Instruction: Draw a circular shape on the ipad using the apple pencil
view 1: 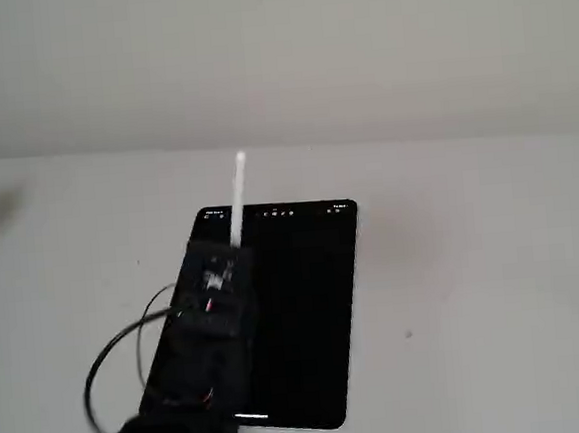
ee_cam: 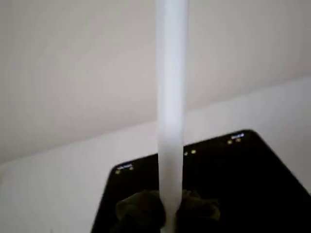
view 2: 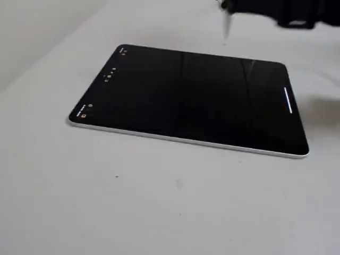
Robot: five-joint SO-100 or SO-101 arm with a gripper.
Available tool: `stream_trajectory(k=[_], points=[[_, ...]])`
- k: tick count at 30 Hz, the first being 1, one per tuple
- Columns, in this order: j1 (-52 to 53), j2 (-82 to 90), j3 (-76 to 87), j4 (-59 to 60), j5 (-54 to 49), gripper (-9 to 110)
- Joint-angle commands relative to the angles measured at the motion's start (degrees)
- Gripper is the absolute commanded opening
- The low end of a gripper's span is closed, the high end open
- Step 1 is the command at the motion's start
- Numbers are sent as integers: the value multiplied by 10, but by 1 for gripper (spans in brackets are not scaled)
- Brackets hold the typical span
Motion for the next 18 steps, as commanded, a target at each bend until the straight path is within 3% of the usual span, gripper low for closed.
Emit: stream_trajectory(k=[1,18], points=[[5,-141,-147,-58,-21,0],[23,-325,-294,-64,-40,0]])
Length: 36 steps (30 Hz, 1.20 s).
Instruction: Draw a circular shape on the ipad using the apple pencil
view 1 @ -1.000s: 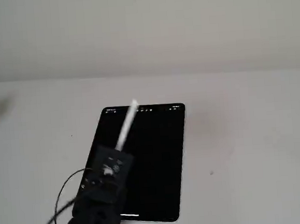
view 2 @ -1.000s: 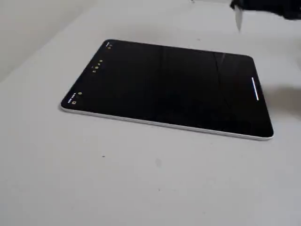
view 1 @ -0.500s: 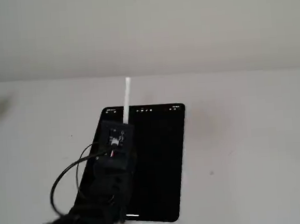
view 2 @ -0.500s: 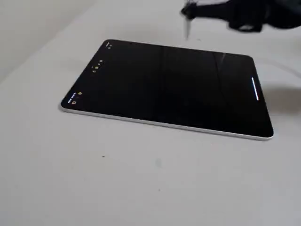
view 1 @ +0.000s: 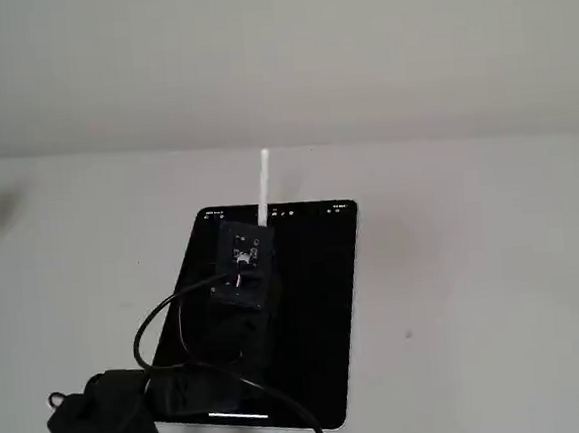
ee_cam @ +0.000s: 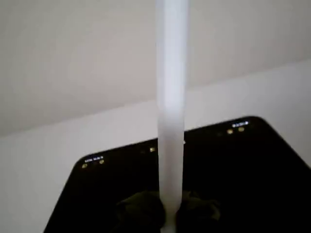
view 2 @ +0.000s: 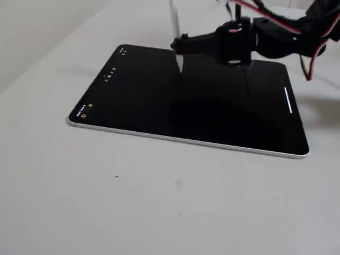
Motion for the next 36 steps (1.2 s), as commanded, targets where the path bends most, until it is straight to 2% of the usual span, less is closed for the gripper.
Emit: stream_trajectory(k=[1,36], points=[[13,-25,-66,-26,-6,0],[-9,-95,-91,-56,-31,0]])
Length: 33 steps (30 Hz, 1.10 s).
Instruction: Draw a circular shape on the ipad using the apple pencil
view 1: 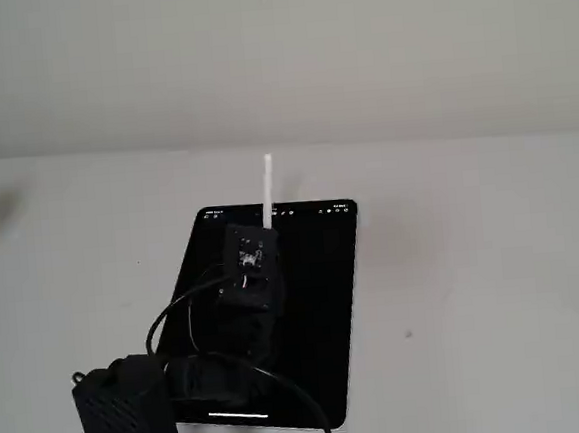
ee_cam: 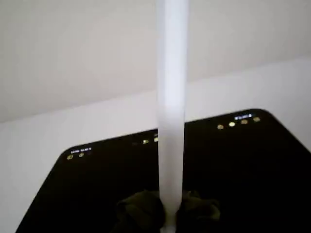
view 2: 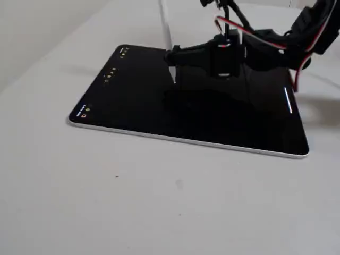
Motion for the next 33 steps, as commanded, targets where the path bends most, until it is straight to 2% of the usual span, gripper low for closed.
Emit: stream_trajectory(k=[1,24,33], points=[[-11,6,-27,-20,-8,0],[-60,19,55,-67,-27,0],[-35,57,107,-65,-37,0]])
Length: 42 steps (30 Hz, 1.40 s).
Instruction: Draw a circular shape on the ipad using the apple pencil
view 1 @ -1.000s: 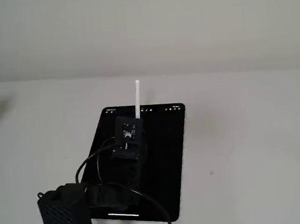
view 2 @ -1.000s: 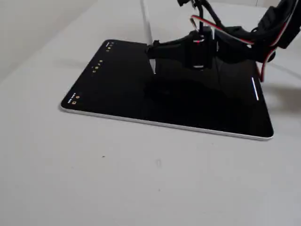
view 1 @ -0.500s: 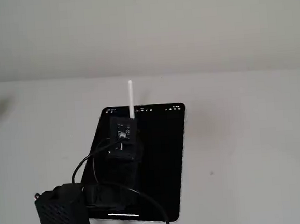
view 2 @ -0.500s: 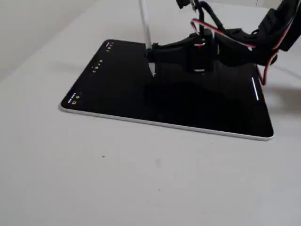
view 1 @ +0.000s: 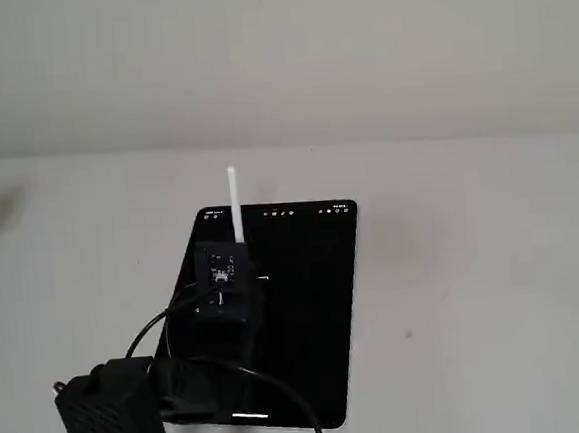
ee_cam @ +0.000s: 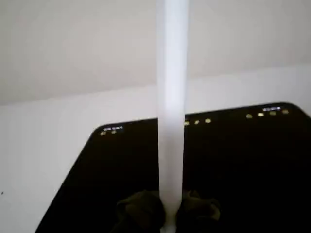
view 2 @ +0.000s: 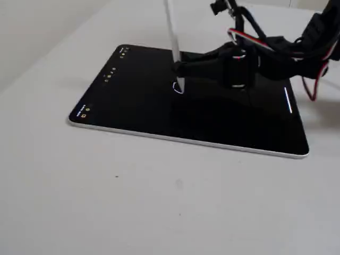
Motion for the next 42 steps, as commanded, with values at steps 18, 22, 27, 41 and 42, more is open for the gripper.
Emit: stream_trajectory(k=[18,22,27,41,42], points=[[73,-17,-75,10,-35,0],[67,-29,-94,8,-35,0],[52,-33,-100,10,-35,0],[17,-48,-119,6,-35,0],[17,-50,-120,6,-35,0]])
